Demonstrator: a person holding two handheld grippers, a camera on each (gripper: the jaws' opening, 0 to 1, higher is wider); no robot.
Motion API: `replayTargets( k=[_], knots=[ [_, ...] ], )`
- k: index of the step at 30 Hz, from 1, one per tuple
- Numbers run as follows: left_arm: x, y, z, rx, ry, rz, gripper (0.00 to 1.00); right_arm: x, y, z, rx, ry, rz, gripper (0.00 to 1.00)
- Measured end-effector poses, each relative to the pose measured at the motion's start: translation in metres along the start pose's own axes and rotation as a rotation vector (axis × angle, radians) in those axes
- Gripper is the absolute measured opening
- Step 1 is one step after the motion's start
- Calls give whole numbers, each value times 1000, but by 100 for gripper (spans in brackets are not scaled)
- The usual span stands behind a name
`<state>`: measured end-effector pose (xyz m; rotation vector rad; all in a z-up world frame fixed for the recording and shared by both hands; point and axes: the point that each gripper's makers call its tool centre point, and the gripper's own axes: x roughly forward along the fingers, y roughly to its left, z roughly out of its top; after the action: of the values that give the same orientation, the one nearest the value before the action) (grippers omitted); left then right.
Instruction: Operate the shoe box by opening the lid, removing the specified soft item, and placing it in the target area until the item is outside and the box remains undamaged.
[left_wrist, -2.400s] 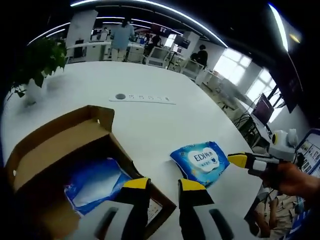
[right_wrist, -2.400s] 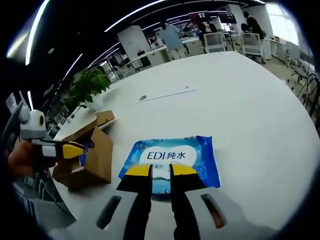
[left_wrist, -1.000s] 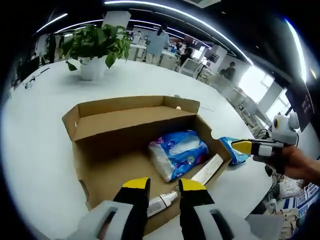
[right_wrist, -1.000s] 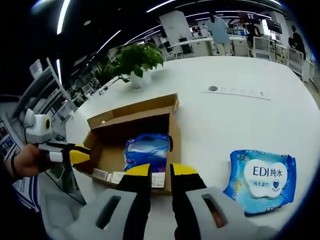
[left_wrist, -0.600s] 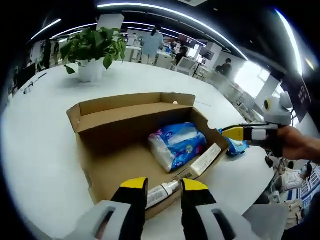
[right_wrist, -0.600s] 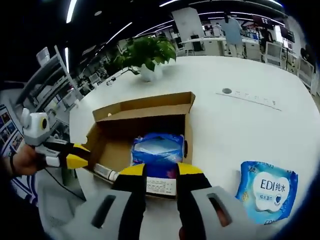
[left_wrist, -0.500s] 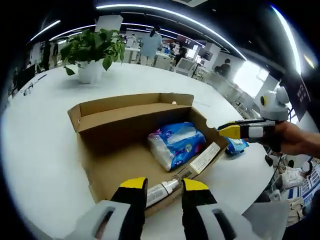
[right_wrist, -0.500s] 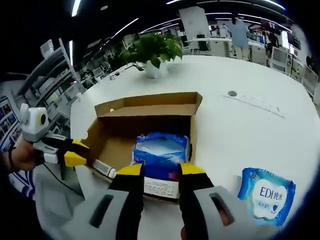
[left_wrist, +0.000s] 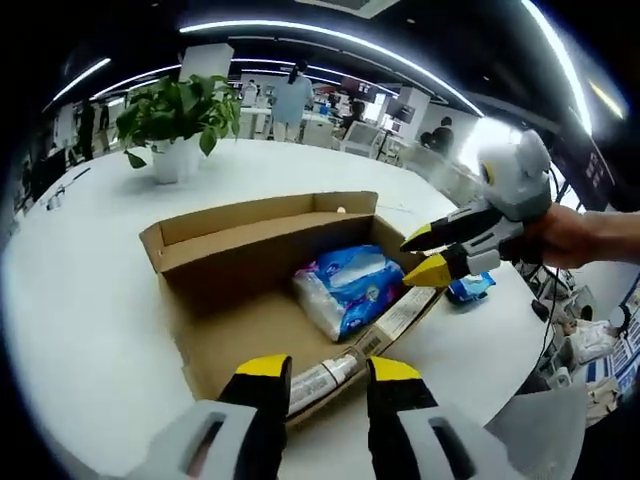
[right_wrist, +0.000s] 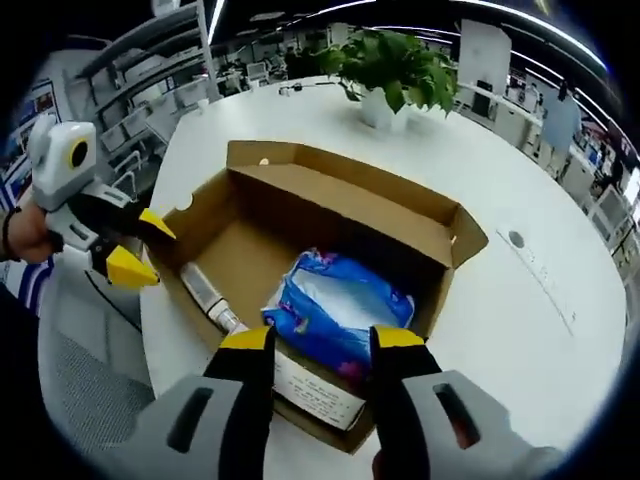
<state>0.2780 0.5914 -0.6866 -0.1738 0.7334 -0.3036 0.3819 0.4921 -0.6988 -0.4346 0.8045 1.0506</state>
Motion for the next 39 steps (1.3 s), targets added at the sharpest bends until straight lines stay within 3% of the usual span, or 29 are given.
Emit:
replayTargets(
  k=[8,18,29,39],
  knots=[
    [-1,-8,-10,40,-7,-13,33,16,0,2,-204,89,32,43],
    [-6,-4,-15,25,-29,-7,33,34,-2,1,-254,139,68,50],
    [-5,-1,-22,11,-24,6,32,55,4,-2,-427,244,160,62],
    [-8,1,-14,4,-51,6,33,78,4,-7,-535,335,192,62]
  ],
)
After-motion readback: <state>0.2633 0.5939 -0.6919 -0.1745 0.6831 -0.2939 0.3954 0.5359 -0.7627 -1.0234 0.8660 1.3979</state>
